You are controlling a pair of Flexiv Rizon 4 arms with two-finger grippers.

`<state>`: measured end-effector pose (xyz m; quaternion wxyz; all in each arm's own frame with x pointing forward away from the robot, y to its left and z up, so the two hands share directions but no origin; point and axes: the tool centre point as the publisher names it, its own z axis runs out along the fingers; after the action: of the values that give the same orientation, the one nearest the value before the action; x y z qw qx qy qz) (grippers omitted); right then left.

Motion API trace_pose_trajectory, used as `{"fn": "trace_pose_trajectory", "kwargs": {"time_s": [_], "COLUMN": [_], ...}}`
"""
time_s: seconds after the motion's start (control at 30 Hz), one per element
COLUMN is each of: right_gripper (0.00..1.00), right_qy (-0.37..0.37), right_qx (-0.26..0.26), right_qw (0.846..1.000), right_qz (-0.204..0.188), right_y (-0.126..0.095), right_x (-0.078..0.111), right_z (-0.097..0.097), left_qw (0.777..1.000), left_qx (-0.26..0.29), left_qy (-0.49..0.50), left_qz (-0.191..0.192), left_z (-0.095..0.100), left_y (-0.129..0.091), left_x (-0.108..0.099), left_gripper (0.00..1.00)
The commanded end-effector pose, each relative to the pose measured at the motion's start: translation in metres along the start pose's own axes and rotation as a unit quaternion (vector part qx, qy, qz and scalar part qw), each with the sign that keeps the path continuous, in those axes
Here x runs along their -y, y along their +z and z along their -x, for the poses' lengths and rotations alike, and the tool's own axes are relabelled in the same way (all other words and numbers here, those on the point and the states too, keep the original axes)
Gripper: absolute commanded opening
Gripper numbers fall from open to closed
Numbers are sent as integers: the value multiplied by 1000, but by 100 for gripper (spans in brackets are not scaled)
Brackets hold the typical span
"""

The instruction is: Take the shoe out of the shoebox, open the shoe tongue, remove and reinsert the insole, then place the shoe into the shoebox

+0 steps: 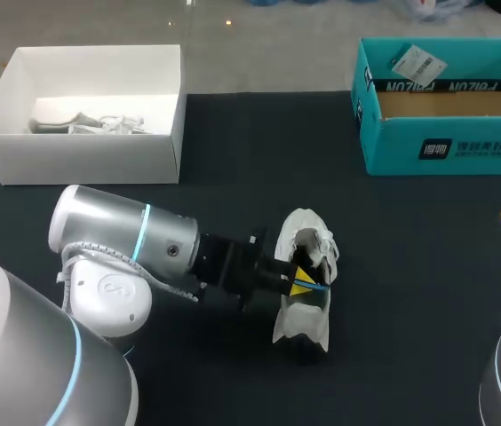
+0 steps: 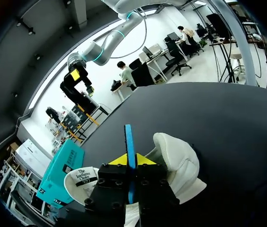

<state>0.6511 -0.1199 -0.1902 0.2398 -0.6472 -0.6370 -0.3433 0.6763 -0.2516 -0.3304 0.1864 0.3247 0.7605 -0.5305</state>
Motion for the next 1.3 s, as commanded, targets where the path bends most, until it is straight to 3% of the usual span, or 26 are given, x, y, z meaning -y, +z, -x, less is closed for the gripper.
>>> {"fn": "trace_pose_trajectory", "kwargs": {"time_s": [0.03, 0.27, 0.4, 0.43, 0.5, 0.53, 0.57, 0.63, 0.67, 0.73, 0.77, 0.8, 0.87, 1.3], "right_gripper": [100, 100, 100, 100, 100, 100, 100, 100, 100, 100, 100, 100, 100, 100], "right_qy": [0, 0, 0, 0, 0, 0, 0, 0, 0, 0, 0, 0, 0, 0], "right_qx": [1, 1, 1, 1, 1, 1, 1, 1, 1, 1, 1, 1, 1, 1], "right_qw": [1000, 1000, 1000, 1000, 1000, 1000, 1000, 1000, 1000, 1000, 1000, 1000, 1000, 1000], "right_qz": [1, 1, 1, 1, 1, 1, 1, 1, 1, 1, 1, 1, 1, 1], "right_y": [0, 0, 0, 0, 0, 0, 0, 0, 0, 0, 0, 0, 0, 0], "right_x": [2, 2, 2, 2, 2, 2, 2, 2, 2, 2, 2, 2, 2, 2], "right_z": [0, 0, 0, 0, 0, 0, 0, 0, 0, 0, 0, 0, 0, 0], "left_qw": [1000, 1000, 1000, 1000, 1000, 1000, 1000, 1000, 1000, 1000, 1000, 1000, 1000, 1000], "left_qx": [-1, -3, 3, 3, 7, 8, 9, 9, 9, 6, 5, 4, 2, -4], "left_qy": [-6, -19, -19, -16, -8, -6, -4, 2, 4, 6, 6, 6, 3, -10], "left_qz": [0, 17, 13, 13, 9, 8, 8, 9, 10, 15, 15, 16, 18, -7], "left_z": [5, 3, 3, 3, 5, 5, 6, 6, 6, 5, 4, 4, 1, 0], "left_y": [16, 14, 13, 12, 8, 6, 4, -1, -3, -6, -8, -9, -9, 23], "left_x": [-16, -34, -27, -23, -13, -8, -4, 3, 5, 8, 9, 9, 5, -10], "left_gripper": [0, 0, 0, 27, 69, 78, 79, 67, 55, 48, 37, 35, 0, 0]}}
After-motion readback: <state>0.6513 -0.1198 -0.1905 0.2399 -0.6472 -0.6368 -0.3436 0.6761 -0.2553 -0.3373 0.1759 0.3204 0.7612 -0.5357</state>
